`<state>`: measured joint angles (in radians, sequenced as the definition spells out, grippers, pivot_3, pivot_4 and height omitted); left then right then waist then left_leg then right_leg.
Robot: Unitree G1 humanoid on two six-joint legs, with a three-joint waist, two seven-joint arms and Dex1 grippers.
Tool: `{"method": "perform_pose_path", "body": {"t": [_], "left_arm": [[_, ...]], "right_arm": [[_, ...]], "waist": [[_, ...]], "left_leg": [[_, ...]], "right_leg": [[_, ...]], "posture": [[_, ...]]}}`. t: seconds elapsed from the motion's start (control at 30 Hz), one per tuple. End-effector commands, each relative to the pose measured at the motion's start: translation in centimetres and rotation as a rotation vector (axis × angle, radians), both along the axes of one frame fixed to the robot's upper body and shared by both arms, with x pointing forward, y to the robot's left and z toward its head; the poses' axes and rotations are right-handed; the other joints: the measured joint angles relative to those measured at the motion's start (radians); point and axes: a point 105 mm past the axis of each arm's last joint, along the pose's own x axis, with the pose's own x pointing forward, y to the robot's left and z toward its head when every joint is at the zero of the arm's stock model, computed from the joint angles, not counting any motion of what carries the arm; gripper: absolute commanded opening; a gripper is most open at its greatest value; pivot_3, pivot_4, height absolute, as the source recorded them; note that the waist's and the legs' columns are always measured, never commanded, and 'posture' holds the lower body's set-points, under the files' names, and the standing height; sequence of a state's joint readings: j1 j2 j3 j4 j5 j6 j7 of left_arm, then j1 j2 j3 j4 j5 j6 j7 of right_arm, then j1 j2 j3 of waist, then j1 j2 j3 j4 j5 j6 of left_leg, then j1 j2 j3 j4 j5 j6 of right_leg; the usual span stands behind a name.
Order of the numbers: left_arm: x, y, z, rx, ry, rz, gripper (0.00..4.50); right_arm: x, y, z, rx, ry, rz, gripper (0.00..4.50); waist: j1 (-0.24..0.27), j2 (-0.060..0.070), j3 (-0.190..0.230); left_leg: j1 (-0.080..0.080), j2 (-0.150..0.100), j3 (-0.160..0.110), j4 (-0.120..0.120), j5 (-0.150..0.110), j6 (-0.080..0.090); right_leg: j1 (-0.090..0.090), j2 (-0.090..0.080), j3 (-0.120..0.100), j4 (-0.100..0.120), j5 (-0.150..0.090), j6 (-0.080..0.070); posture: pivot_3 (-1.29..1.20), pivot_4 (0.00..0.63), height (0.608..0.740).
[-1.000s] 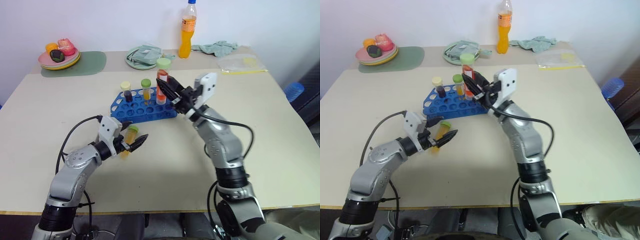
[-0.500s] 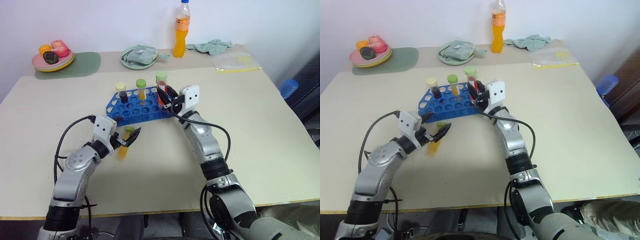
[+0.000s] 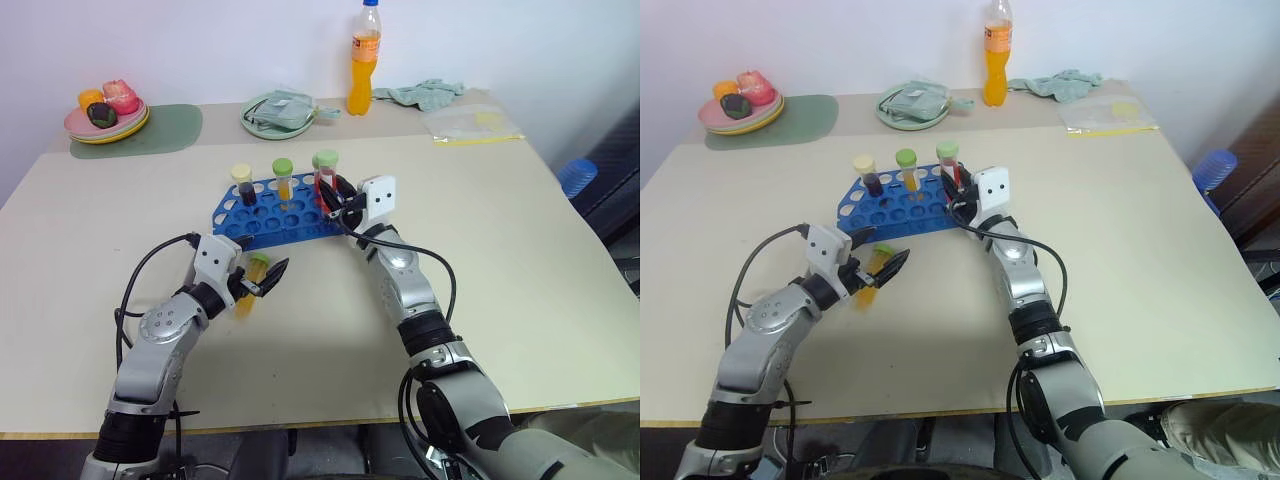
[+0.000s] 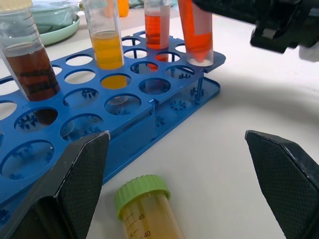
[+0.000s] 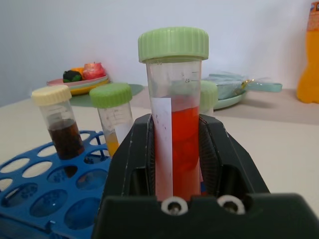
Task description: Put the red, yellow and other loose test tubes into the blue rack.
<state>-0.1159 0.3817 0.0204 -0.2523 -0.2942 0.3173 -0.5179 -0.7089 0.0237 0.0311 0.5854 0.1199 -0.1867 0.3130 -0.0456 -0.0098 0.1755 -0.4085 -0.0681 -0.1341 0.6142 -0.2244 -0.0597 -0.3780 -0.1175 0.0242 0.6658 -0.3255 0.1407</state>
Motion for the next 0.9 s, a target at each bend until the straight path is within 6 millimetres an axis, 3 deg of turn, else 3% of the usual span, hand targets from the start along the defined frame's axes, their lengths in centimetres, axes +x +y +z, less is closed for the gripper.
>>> {"method": "perform_pose_path", "body": {"t": [0.03,0.1,0.2,0.33,0.37,0.5,0.7,0.9], "left_arm": [[-0.1,-0.4,1.4,-0.007,-0.050,-0.011,4.50],[-0.1,-0.4,1.4,-0.008,-0.049,-0.008,4.50],[-0.2,-0.4,1.4,-0.010,-0.049,-0.004,4.50],[-0.4,-0.2,1.5,-0.010,-0.050,0.008,4.50],[-0.4,-0.2,1.5,-0.010,-0.051,0.010,4.50],[-0.7,-0.1,2.0,0.003,-0.056,0.024,4.50],[-0.2,0.6,3.7,0.143,0.060,0.095,4.50],[0.5,2.5,3.7,0.287,0.362,0.323,4.50]], "right_arm": [[0.2,0.1,0.9,0.007,-0.044,-0.015,0.89],[0.0,0.2,0.6,0.025,-0.038,0.004,0.89],[-0.5,0.3,0.9,0.055,-0.048,0.037,2.13],[-1.3,-0.1,2.5,0.103,-0.114,0.038,4.17],[-1.5,-0.2,2.9,0.107,-0.128,0.042,4.42],[-2.8,-0.9,4.5,0.091,-0.203,0.059,4.42],[-5.2,-4.4,6.5,0.011,-0.241,0.080,4.42],[-7.3,-7.2,6.4,-0.149,-0.204,0.146,4.42]], "waist": [[0.000,0.000,0.000],[0.000,0.000,0.000],[0.000,0.000,0.000],[0.000,0.000,0.000],[0.000,0.000,0.000],[0.001,0.000,0.000],[0.007,0.000,0.000],[0.001,0.000,0.000]], "left_leg": [[0.000,0.000,0.000,0.000,0.000,0.000],[0.000,0.000,0.000,0.000,0.000,0.000],[0.000,0.000,0.000,0.000,0.000,0.000],[0.000,0.000,0.000,0.000,0.000,0.000],[0.000,0.000,0.000,0.000,0.000,0.000],[0.000,0.000,0.000,0.000,0.000,0.001],[0.000,0.000,-0.001,0.001,-0.001,0.002],[0.000,0.000,-0.001,0.001,-0.002,0.003]], "right_leg": [[0.000,0.000,0.000,0.000,0.000,0.000],[0.000,0.000,0.000,0.000,0.000,0.000],[0.000,0.000,0.000,0.000,0.000,0.000],[0.000,0.000,0.000,0.000,0.000,0.000],[0.000,0.000,0.000,0.000,0.000,0.000],[0.000,0.000,0.000,0.000,0.000,0.000],[0.001,0.000,0.000,0.000,0.000,0.000],[0.002,0.001,-0.001,0.000,0.000,0.000]], "posture": [[0.00,0.150,0.740],[0.00,0.150,0.740],[0.00,0.150,0.740],[0.00,0.150,0.740],[0.00,0.150,0.740],[0.00,0.150,0.740],[0.00,0.150,0.740],[0.00,0.150,0.740]]}}
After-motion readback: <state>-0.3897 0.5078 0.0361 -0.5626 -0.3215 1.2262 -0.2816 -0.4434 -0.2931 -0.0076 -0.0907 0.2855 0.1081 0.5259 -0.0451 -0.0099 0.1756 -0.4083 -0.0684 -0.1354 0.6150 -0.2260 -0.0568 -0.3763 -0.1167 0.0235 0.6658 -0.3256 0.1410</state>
